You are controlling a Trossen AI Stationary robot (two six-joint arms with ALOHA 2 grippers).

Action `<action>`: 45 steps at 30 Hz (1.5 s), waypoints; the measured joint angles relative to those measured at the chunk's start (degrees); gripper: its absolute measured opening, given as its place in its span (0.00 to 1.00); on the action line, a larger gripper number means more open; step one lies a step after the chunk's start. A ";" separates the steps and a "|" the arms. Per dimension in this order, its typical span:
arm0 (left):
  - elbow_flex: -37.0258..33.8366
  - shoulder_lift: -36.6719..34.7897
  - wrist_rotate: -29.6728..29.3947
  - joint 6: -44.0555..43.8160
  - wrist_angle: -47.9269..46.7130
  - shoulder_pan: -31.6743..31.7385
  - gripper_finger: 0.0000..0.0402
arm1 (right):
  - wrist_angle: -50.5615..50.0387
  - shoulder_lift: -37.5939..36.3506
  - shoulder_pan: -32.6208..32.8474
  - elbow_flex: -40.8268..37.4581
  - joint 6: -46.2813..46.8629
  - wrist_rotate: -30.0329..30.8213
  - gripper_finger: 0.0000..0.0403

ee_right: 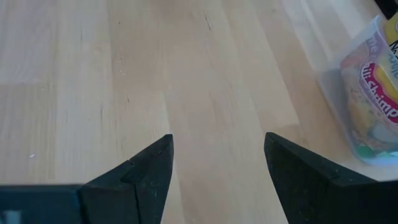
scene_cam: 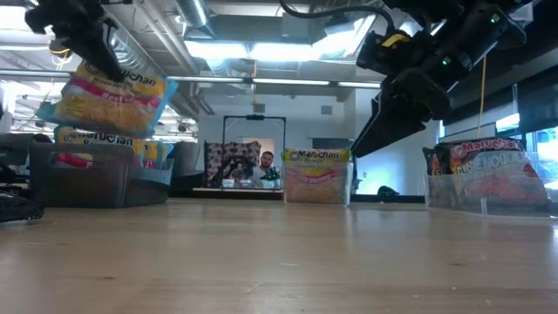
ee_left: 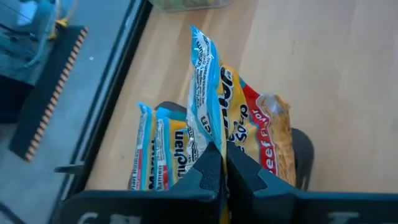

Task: Sort Maruchan noodles
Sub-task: Put the blue noodle pack into the black bin

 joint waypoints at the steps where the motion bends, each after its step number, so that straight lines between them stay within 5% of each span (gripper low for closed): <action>1: -0.51 0.34 -1.06 -0.44 0.04 -0.49 0.00 | 0.01 0.00 -0.01 0.00 0.01 -0.12 0.59; 18: -6.13 6.37 -3.50 -3.57 0.79 -4.55 0.00 | 0.02 0.00 0.00 0.00 0.06 -0.19 0.59; 34: -6.11 15.87 4.93 -3.29 5.30 -1.41 0.00 | 0.09 0.00 -0.01 0.00 0.03 -0.19 0.59; 45: -6.48 17.14 6.96 -17.32 4.36 0.79 0.00 | 0.00 0.00 0.01 0.00 0.01 -0.80 0.59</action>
